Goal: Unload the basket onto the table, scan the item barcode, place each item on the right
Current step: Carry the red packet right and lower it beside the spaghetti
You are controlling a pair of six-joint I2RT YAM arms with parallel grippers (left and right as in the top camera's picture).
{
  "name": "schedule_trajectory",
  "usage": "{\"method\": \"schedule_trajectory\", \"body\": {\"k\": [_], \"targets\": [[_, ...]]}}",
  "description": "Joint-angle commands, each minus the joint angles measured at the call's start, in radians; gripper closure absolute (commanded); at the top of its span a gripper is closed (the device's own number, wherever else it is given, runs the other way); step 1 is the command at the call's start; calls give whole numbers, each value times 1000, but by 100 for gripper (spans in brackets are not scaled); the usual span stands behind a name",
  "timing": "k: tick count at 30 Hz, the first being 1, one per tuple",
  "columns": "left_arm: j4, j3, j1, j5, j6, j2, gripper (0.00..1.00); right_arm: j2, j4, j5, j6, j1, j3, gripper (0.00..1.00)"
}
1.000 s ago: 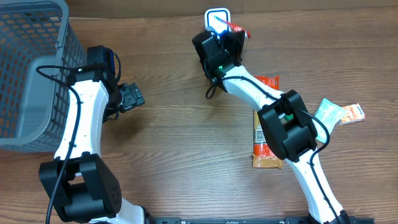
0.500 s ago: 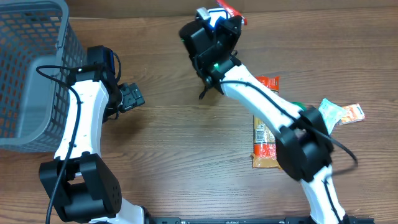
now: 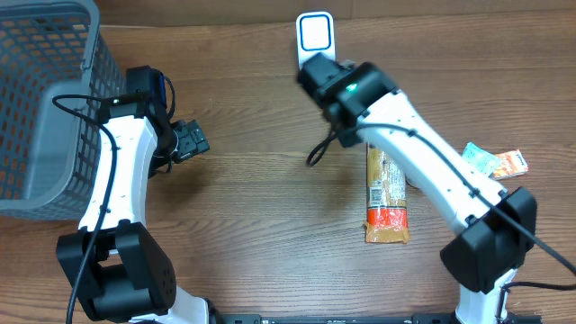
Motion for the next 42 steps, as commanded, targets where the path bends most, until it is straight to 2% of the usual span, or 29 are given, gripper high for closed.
{"method": "schedule_trajectory", "body": {"k": [1, 4, 9, 20, 40, 42], "targets": [[1, 10, -7, -5, 8, -10, 0, 6, -11, -175, 239, -44, -79, 96], [1, 10, -7, -5, 8, -10, 0, 6, -2, -183, 308, -65, -136, 96], [1, 10, -7, -5, 8, -10, 0, 6, 29, -245, 317, -66, -204, 96], [1, 10, -7, -5, 8, -10, 0, 6, 130, -242, 361, -73, -350, 96], [1, 10, -7, -5, 8, -10, 0, 6, 198, -196, 396, -110, -471, 96], [1, 10, -7, -5, 8, -10, 0, 6, 198, -197, 397, -109, -472, 94]]}}
